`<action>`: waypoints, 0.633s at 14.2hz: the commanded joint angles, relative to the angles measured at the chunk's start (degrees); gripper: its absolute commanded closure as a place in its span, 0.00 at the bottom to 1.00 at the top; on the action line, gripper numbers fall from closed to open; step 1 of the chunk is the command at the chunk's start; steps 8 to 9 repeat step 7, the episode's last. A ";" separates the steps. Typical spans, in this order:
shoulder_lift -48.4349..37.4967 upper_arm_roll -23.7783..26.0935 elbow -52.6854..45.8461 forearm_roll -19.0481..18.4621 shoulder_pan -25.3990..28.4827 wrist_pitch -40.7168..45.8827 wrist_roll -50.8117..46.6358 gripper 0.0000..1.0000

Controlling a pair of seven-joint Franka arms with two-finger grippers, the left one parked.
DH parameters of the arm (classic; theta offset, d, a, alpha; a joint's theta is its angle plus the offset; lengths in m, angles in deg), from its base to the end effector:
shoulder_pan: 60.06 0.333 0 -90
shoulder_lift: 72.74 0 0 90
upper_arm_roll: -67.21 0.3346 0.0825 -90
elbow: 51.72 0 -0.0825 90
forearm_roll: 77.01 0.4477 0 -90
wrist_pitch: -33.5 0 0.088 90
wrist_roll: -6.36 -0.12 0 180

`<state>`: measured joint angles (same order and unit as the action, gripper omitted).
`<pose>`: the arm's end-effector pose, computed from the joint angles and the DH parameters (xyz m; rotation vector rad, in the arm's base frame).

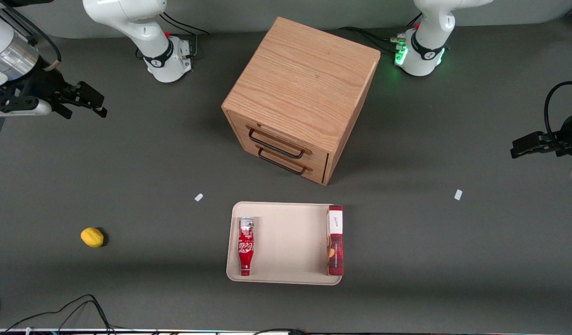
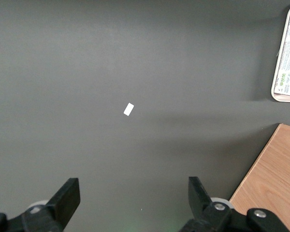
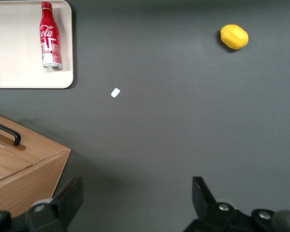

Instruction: Place coke bottle on tray

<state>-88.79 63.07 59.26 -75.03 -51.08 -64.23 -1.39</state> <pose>0.5320 0.0448 0.6052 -3.0806 0.0806 -0.0644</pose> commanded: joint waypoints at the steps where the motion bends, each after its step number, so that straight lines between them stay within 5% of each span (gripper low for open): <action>1: 1.89 -0.61 -3.40 -1.18 0.08 2.10 -0.41 0.00; 3: 2.24 -0.61 -4.46 -4.86 0.17 3.68 -0.51 0.00; 9: 4.00 -0.61 -6.39 -5.14 0.17 4.12 -0.42 0.00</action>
